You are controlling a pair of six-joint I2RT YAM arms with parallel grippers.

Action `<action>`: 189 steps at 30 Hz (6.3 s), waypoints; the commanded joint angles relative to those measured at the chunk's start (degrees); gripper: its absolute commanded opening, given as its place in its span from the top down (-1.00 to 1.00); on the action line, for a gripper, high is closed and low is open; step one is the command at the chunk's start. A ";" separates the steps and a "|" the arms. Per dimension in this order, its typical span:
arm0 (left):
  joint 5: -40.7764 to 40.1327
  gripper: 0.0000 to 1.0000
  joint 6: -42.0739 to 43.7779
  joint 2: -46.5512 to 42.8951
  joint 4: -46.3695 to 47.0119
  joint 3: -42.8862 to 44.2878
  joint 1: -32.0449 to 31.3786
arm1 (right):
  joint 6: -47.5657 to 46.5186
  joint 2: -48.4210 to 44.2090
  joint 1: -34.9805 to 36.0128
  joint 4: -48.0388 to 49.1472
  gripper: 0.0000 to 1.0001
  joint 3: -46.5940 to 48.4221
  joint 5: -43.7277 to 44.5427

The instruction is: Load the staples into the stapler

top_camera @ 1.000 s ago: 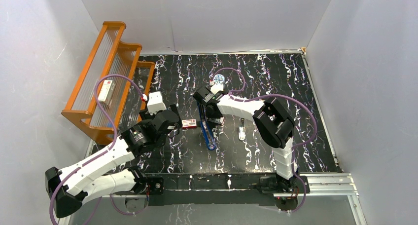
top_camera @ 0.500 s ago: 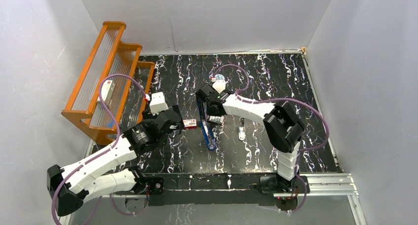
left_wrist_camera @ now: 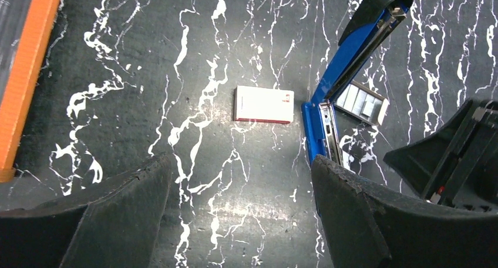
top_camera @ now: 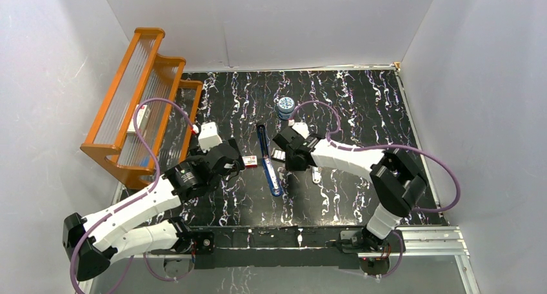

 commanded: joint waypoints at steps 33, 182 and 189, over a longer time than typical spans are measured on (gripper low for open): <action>3.31 -0.72 -4.30 2.81 1.84 -2.28 0.45 | 9.94 1.39 8.70 -4.40 0.00 -1.50 5.61; 11.60 -0.71 -18.71 -2.51 1.65 -16.50 0.48 | -11.16 -1.89 11.03 19.15 0.50 -3.61 4.08; 11.63 -0.71 -18.69 -2.16 1.87 -16.53 0.51 | -11.07 -3.65 11.02 19.47 0.50 -3.97 5.09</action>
